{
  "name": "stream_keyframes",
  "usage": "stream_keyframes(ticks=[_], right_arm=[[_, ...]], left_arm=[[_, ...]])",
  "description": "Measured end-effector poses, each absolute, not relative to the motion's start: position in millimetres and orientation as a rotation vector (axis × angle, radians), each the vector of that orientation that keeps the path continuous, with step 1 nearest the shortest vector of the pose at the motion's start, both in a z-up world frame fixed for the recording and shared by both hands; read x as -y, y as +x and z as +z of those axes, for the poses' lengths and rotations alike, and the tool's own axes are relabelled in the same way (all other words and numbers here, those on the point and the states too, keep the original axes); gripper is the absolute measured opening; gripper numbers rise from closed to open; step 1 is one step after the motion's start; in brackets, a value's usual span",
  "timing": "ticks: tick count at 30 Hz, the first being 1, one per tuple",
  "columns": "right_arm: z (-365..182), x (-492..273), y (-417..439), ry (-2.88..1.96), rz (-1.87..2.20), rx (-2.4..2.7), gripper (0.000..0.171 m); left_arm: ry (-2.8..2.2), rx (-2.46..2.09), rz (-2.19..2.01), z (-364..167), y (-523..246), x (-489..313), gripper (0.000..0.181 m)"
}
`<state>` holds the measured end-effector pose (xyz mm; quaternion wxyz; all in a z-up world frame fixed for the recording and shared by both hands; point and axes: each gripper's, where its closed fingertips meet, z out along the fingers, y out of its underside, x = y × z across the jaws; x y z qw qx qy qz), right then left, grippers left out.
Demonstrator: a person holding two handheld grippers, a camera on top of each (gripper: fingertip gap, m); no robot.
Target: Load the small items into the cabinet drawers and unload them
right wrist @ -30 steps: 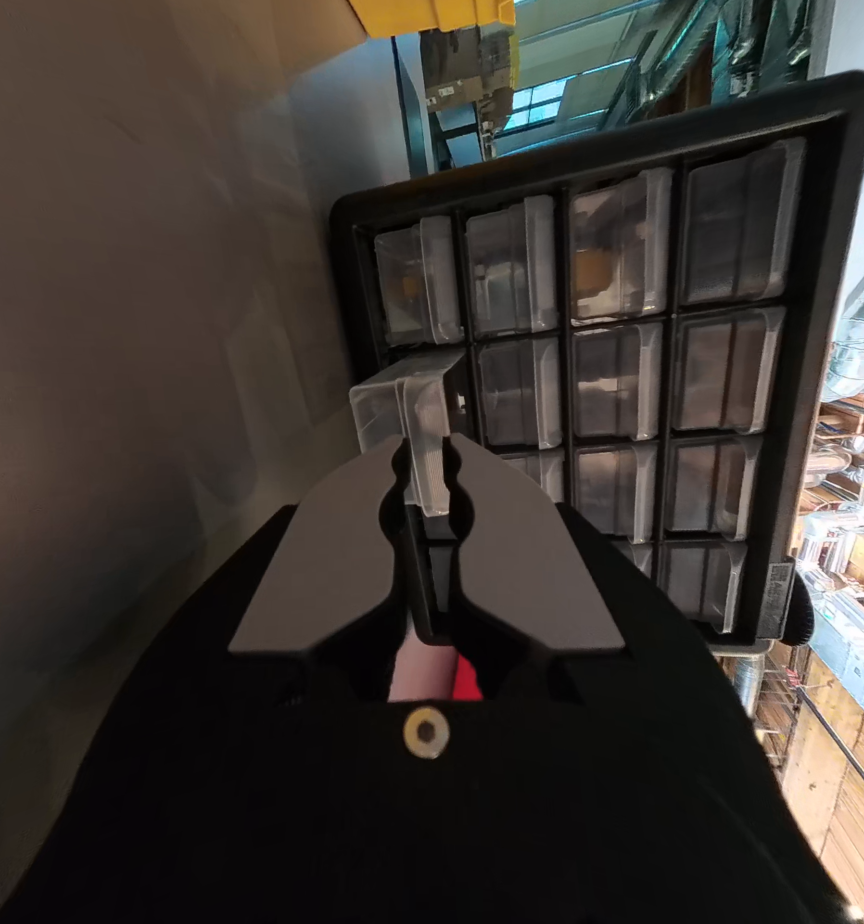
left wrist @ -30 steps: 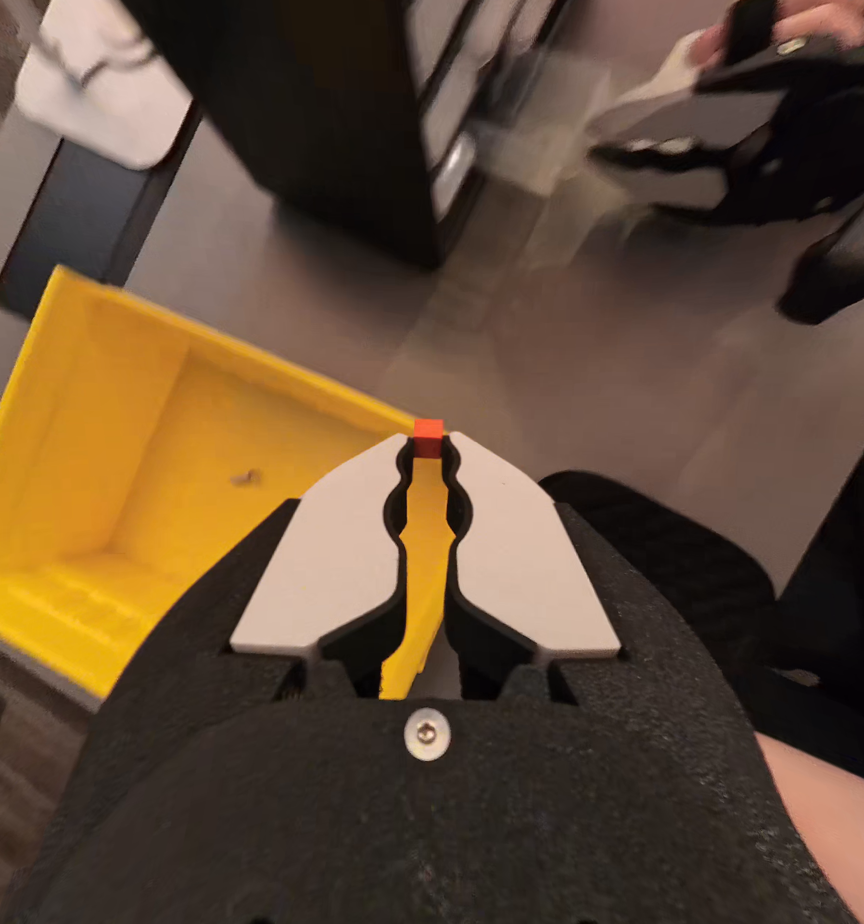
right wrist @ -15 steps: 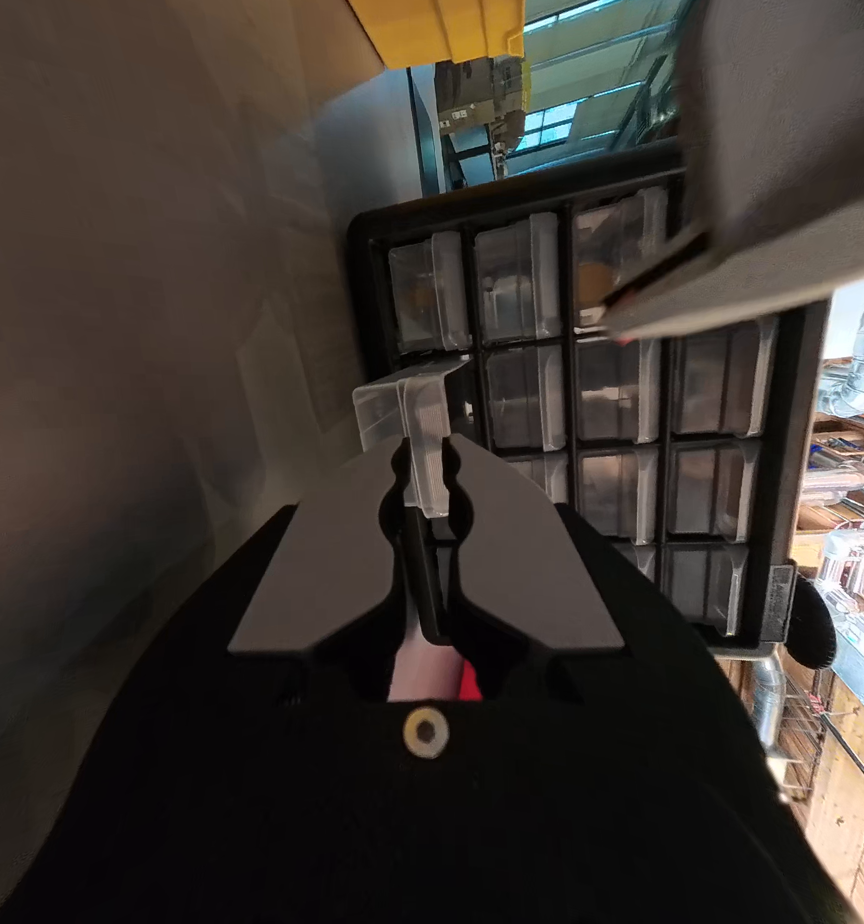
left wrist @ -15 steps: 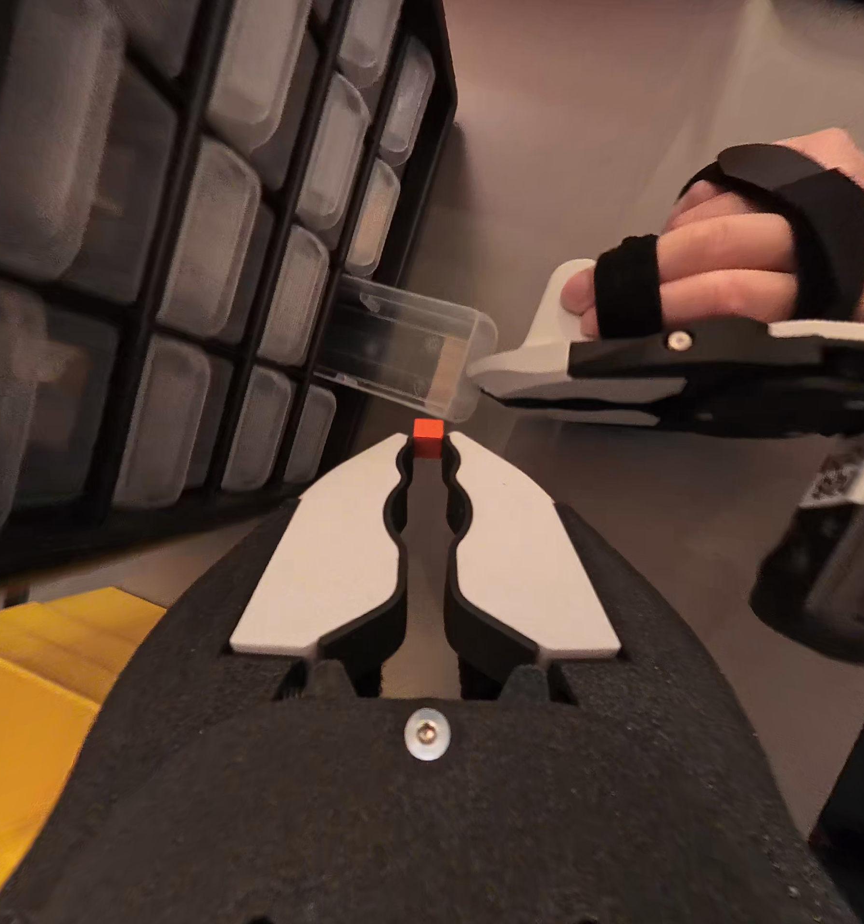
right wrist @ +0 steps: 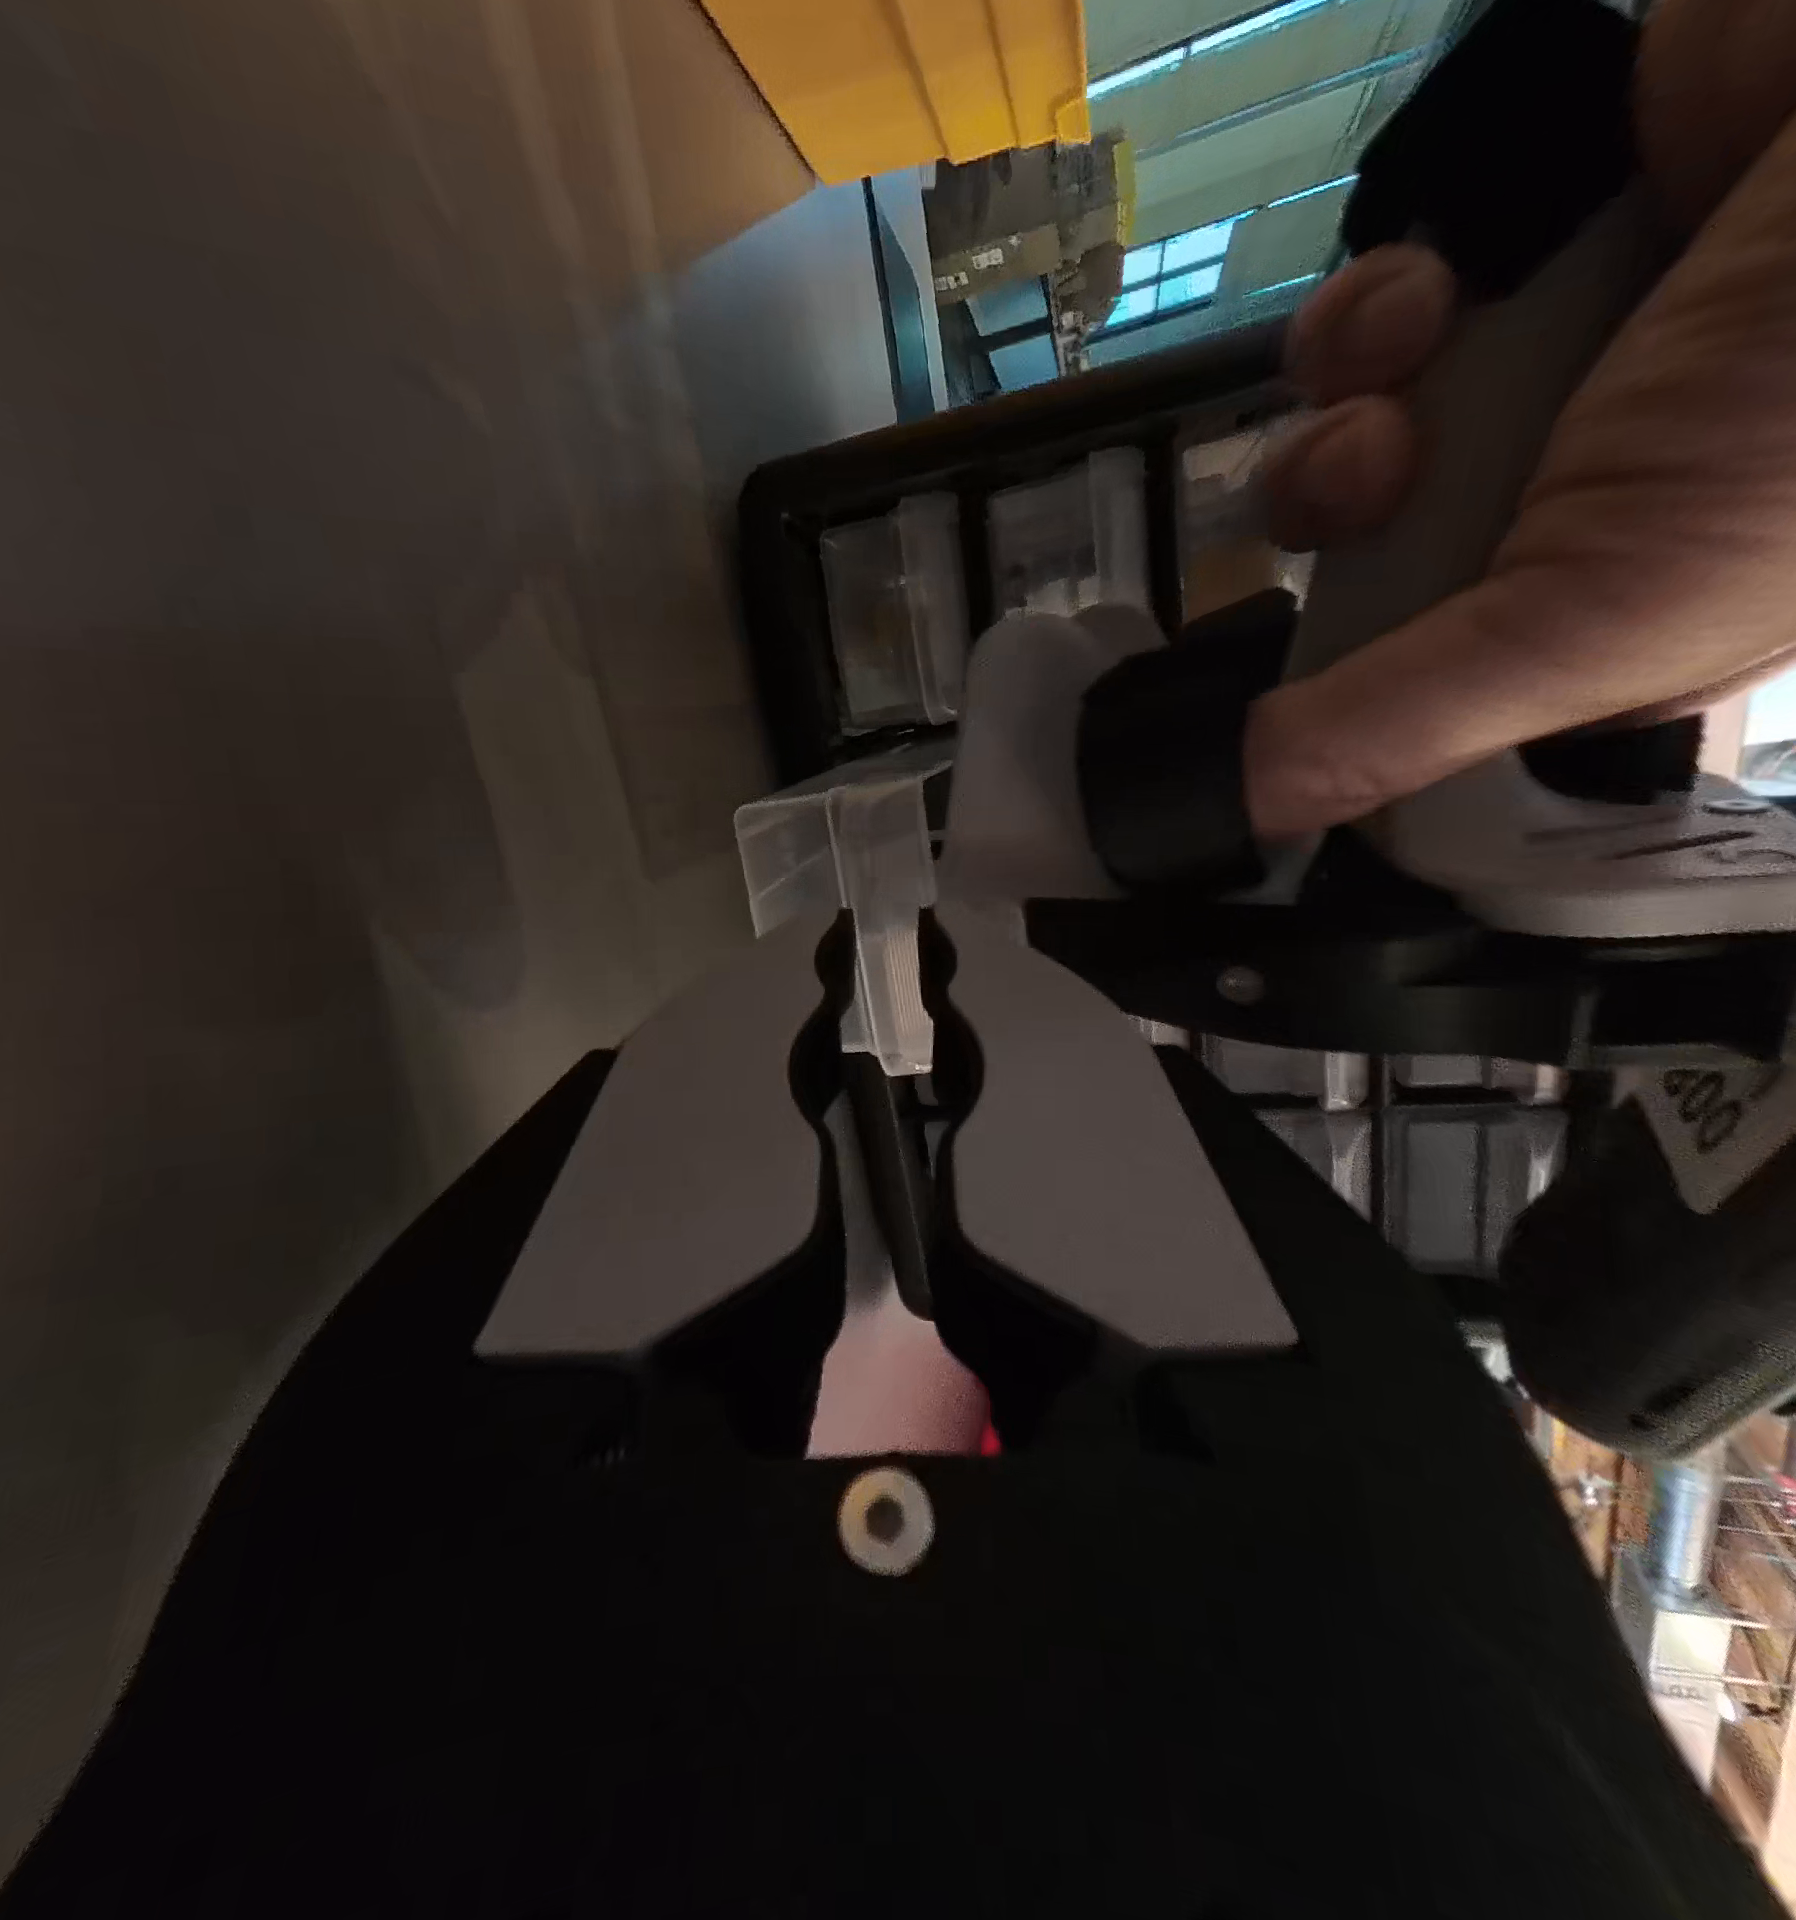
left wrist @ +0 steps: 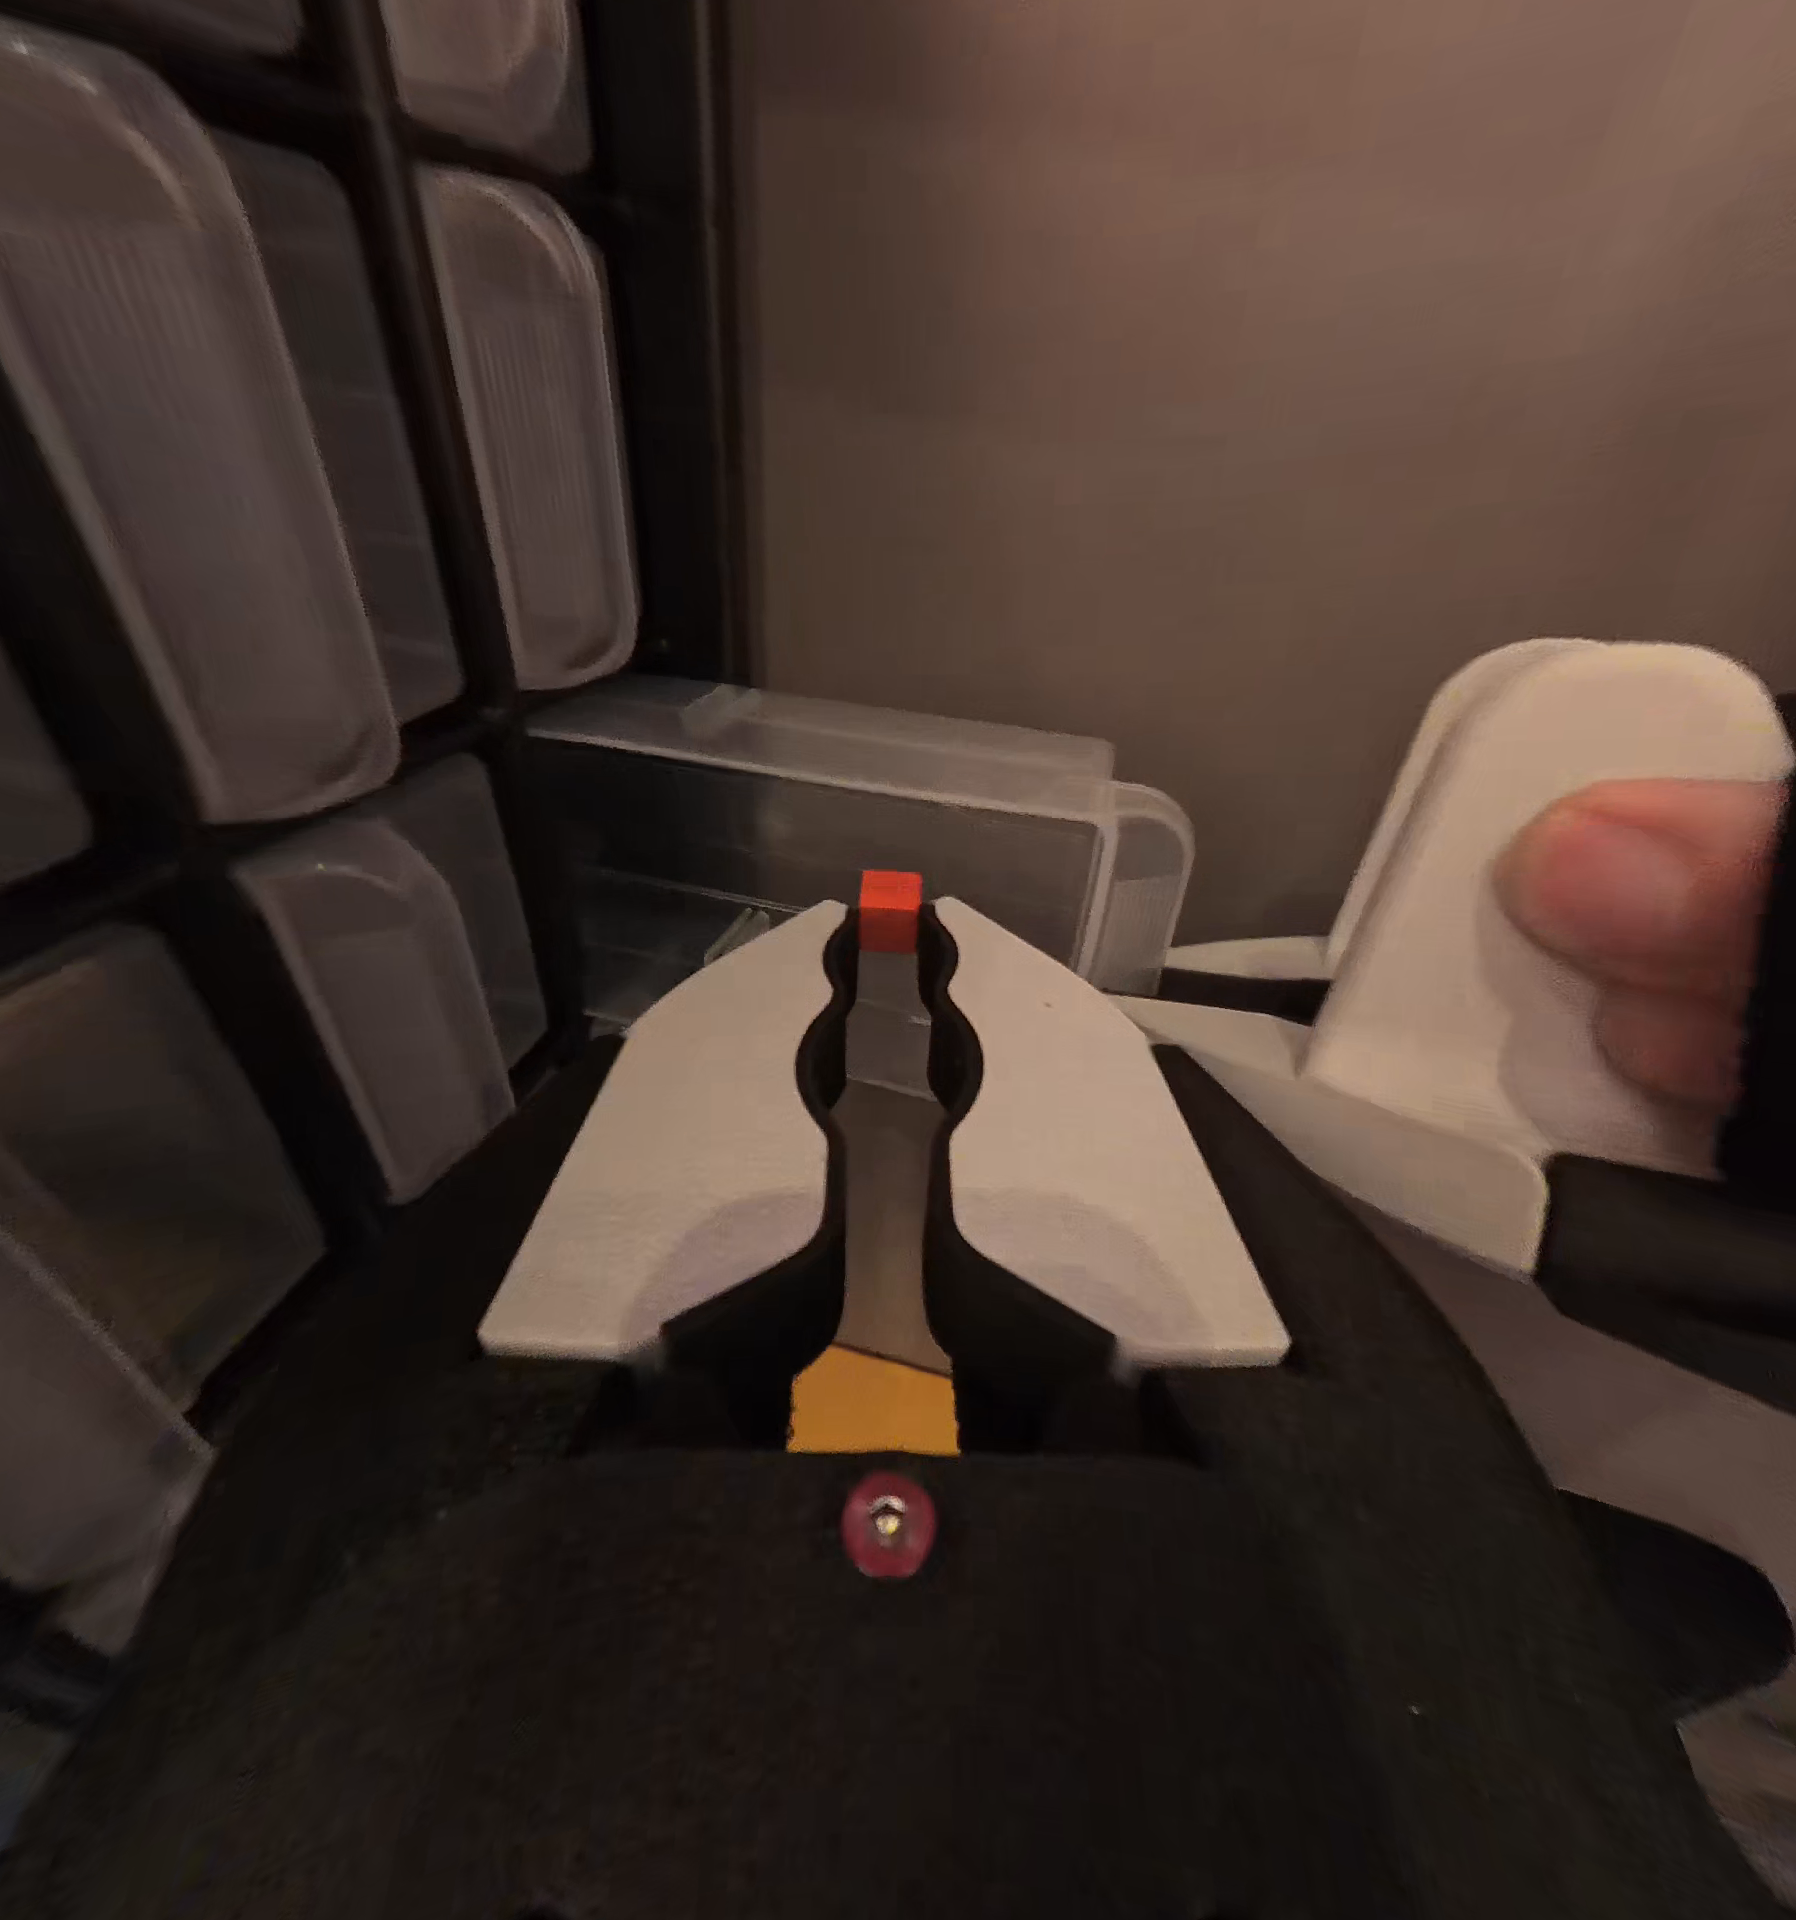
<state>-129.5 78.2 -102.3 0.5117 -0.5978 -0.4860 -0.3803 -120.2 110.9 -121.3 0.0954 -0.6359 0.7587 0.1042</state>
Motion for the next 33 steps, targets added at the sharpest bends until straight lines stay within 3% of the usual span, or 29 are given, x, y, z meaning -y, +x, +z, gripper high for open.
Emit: stream_keyframes(ticks=[11, 18, 25, 33], right_arm=[[-108, -78, -133, -1.455, -0.895, 1.196, 0.013], [-107, -78, -131, -1.47, -0.885, 1.185, 0.013], [-108, -78, -133, -1.457, -0.894, 1.191, 0.013], [-107, -89, -128, -1.453, -0.933, 1.156, 0.013]], left_arm=[[-1.973, -2.349, 0.393, -139, -119, -115, 0.011], [-1.962, -2.306, 0.379, -131, -117, -120, 0.021], [-1.867, -2.086, 0.176, -75, -133, -99, 0.021], [-1.95, -1.643, 0.163, 5, -244, -119, 0.021]])
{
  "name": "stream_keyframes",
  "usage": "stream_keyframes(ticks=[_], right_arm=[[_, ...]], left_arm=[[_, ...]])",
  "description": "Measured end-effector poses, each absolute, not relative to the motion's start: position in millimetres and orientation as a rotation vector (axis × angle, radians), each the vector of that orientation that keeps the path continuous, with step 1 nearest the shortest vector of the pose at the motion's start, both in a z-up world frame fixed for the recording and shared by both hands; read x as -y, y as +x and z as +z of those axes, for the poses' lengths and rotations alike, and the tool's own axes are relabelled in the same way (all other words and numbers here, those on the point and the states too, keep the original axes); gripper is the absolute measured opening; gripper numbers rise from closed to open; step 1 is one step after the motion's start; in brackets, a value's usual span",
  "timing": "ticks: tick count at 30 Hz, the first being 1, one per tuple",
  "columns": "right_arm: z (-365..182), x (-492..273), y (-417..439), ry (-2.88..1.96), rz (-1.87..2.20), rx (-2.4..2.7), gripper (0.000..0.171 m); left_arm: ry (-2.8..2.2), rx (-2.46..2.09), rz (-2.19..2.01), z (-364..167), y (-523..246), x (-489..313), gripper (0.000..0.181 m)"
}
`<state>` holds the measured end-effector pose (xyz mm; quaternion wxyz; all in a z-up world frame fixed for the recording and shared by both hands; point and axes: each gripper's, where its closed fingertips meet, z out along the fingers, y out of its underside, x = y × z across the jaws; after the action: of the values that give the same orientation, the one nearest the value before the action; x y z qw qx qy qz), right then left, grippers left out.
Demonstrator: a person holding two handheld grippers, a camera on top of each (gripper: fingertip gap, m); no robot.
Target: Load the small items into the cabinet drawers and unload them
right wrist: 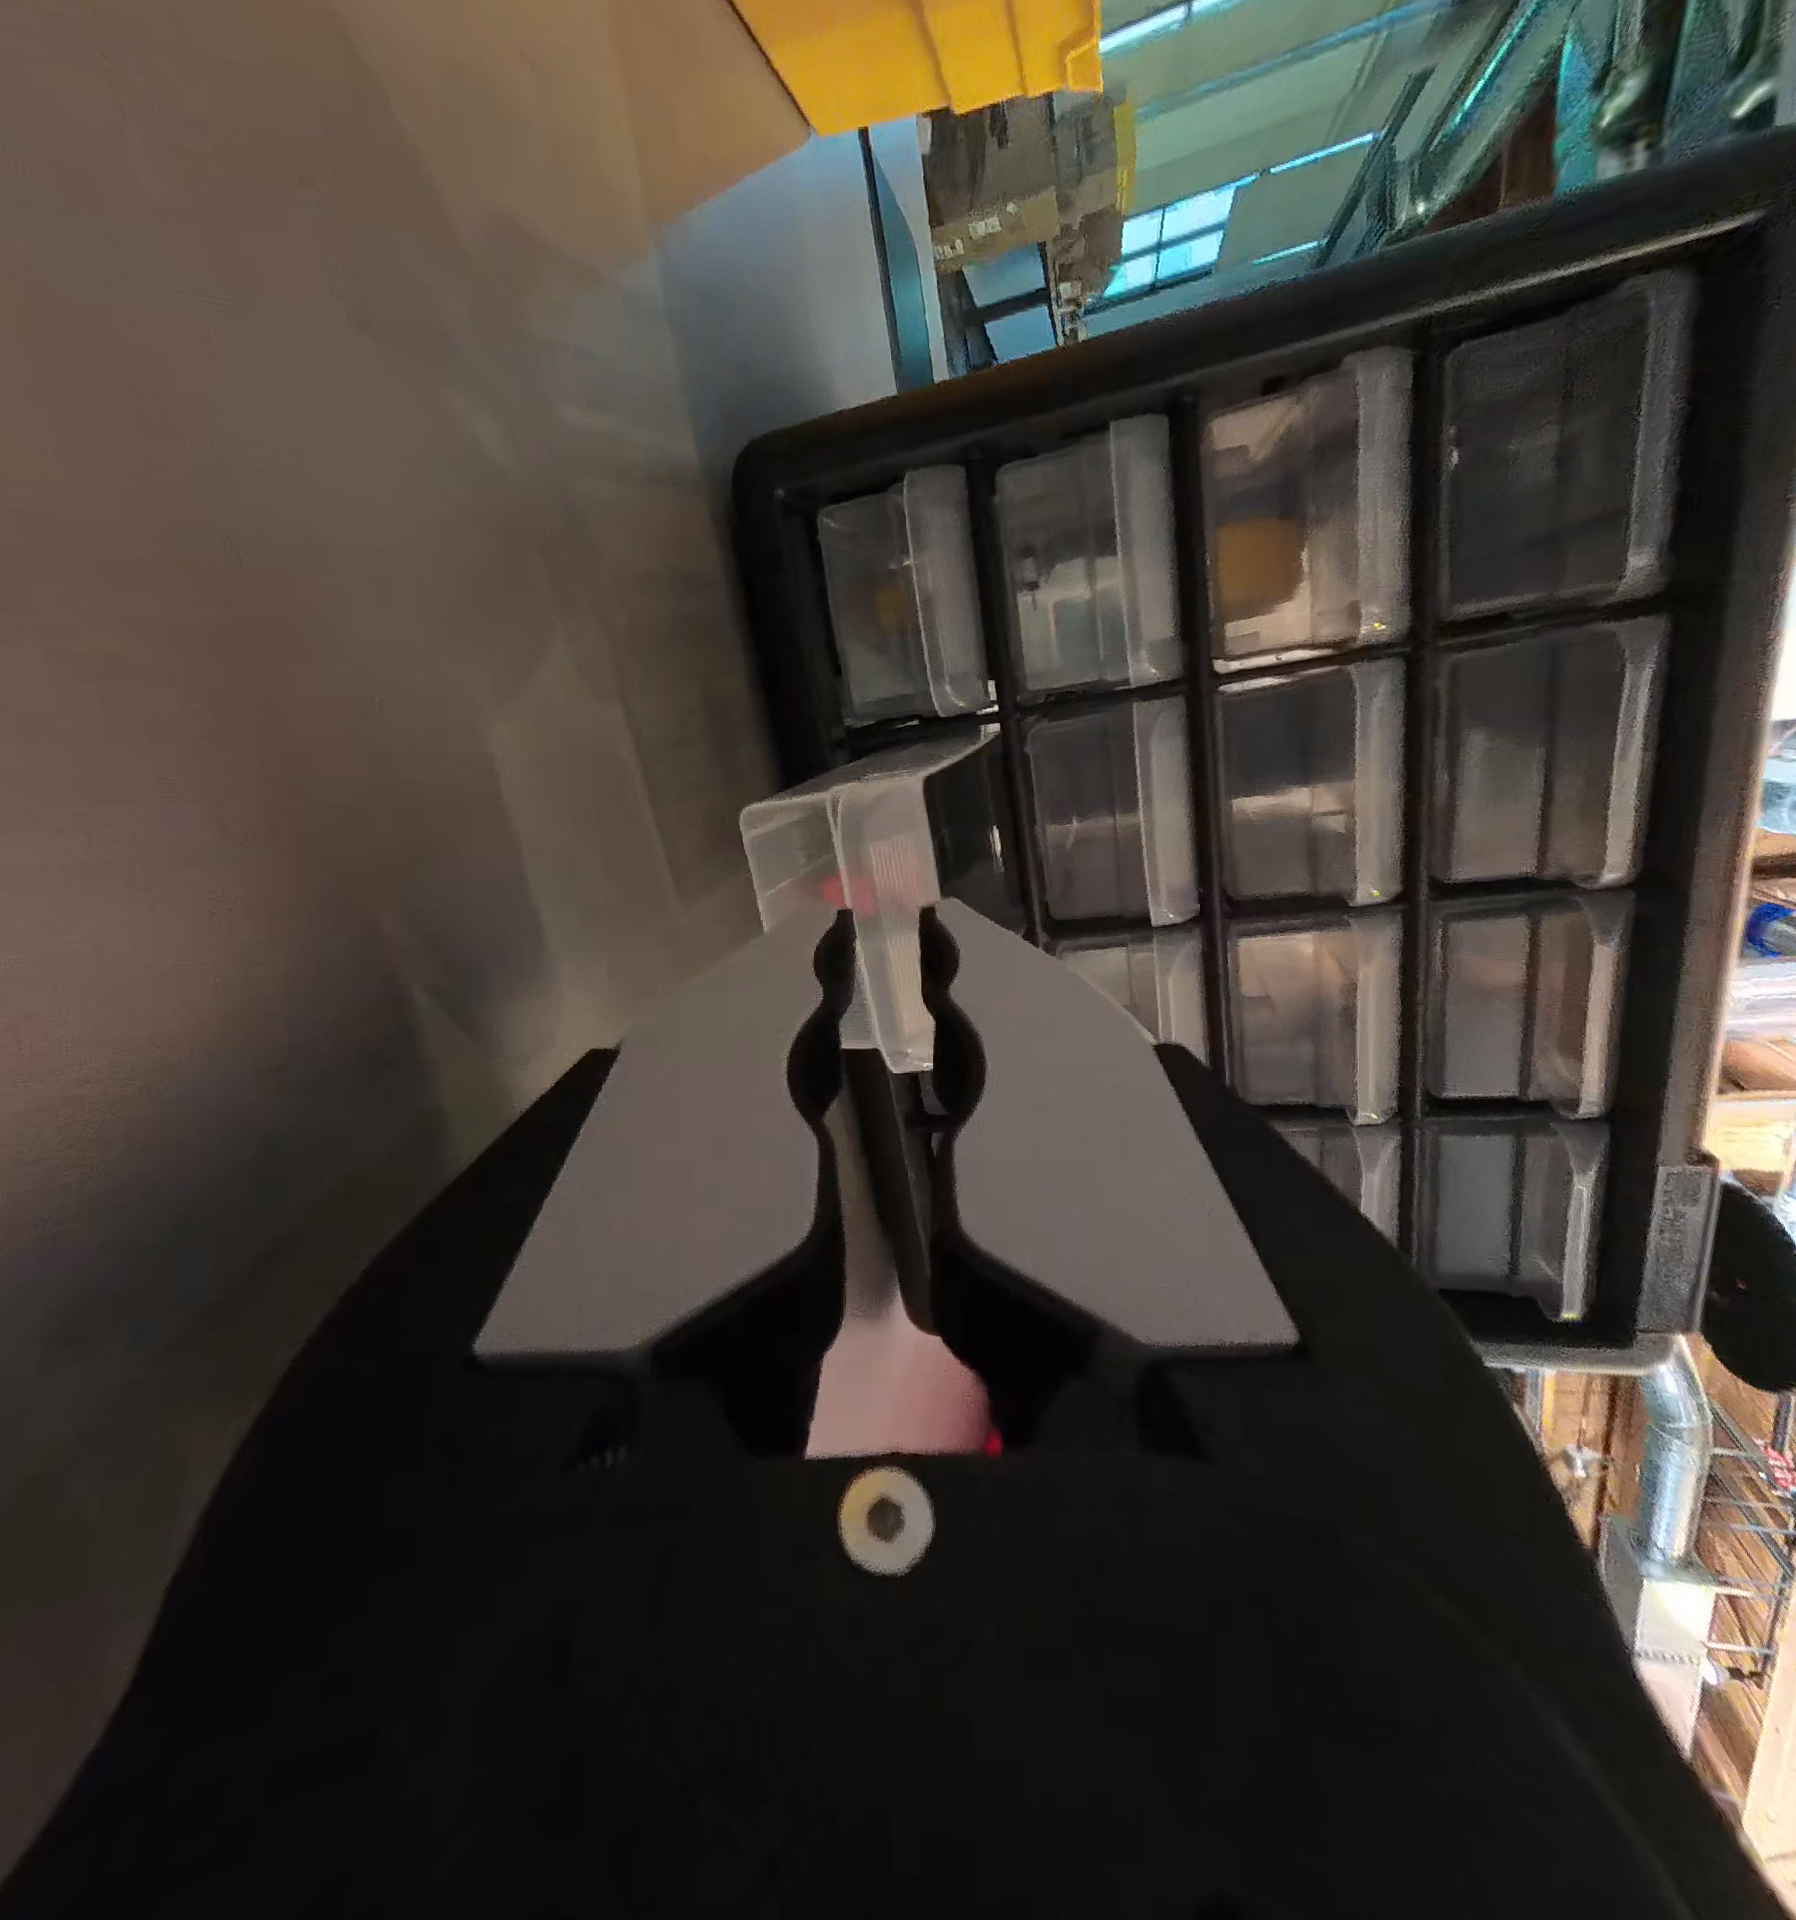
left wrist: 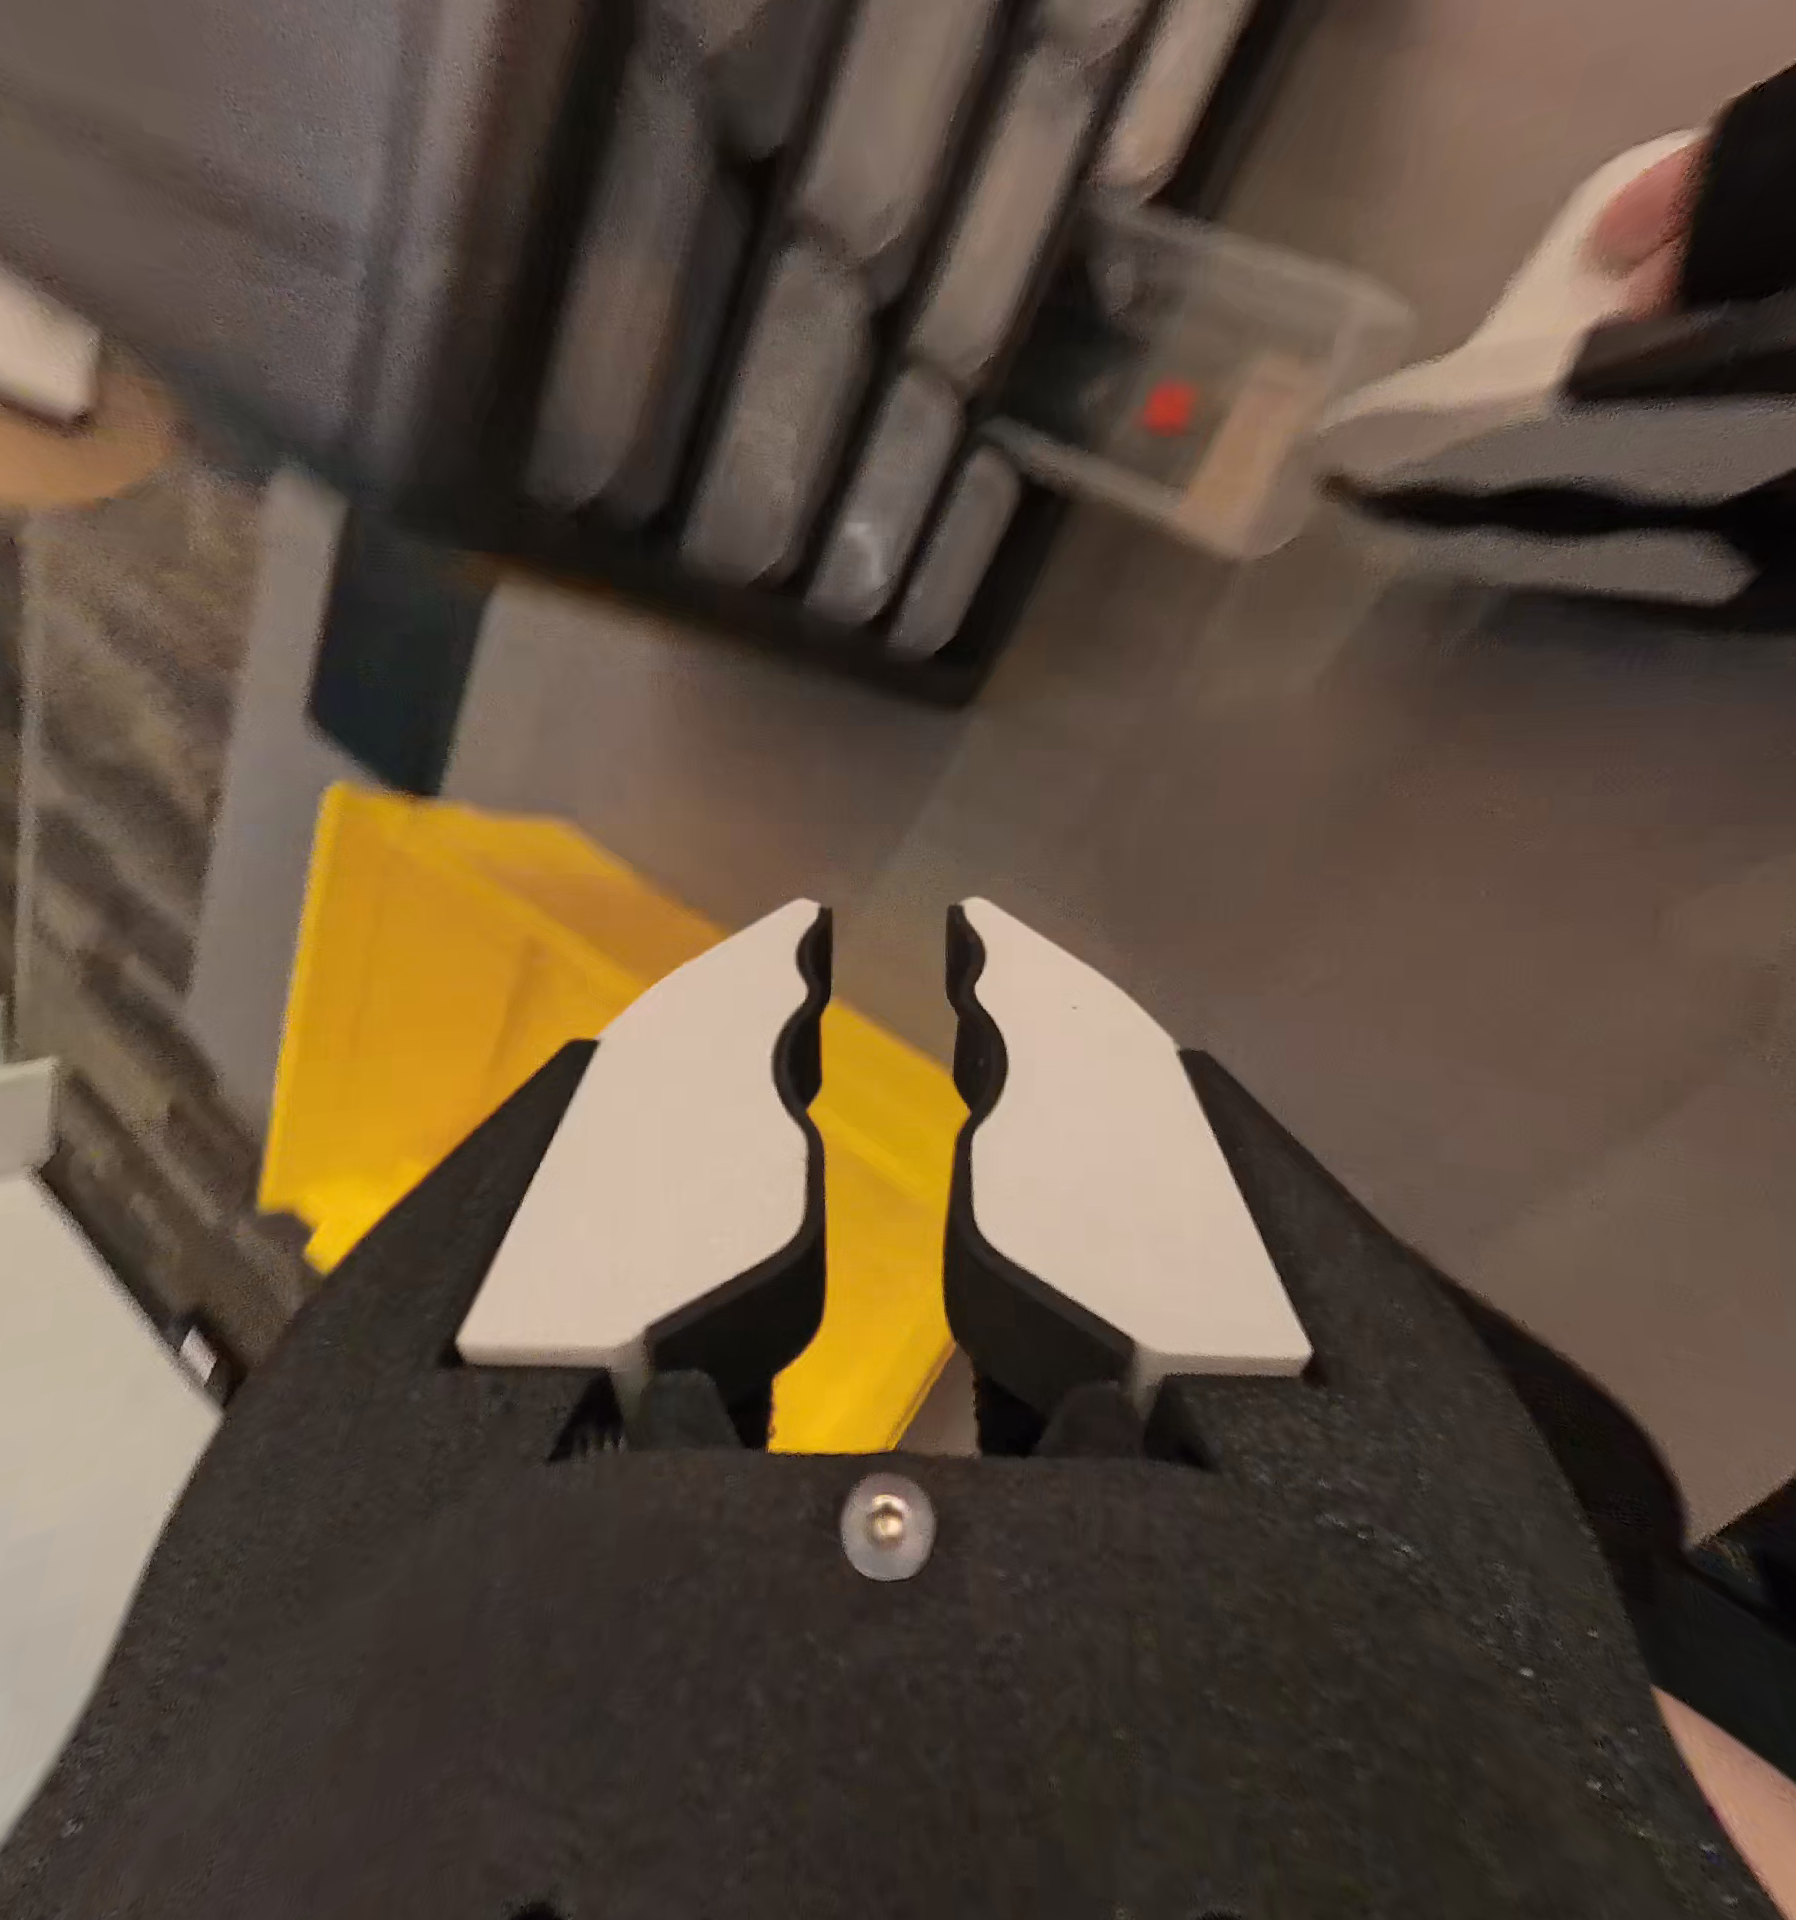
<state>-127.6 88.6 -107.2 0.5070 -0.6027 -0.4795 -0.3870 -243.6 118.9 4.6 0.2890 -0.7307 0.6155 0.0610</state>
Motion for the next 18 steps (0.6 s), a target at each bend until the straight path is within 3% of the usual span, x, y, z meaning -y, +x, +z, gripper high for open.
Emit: stream_keyframes(ticks=[6, 12, 18], right_arm=[[-106, -111, -120, -1.477, -0.951, 1.1, 0.013], [-105, -133, -115, -1.475, -0.989, 1.057, 0.013], [-107, -150, -112, -1.464, -1.023, 1.056, 0.017]], left_arm=[[-2.0, -1.43, 0.084, 19, -320, -137, 0.02], [-2.154, -1.33, 0.277, -11, -394, -195, 0.027], [-2.339, -1.326, 0.104, -72, -391, -235, 0.033]])
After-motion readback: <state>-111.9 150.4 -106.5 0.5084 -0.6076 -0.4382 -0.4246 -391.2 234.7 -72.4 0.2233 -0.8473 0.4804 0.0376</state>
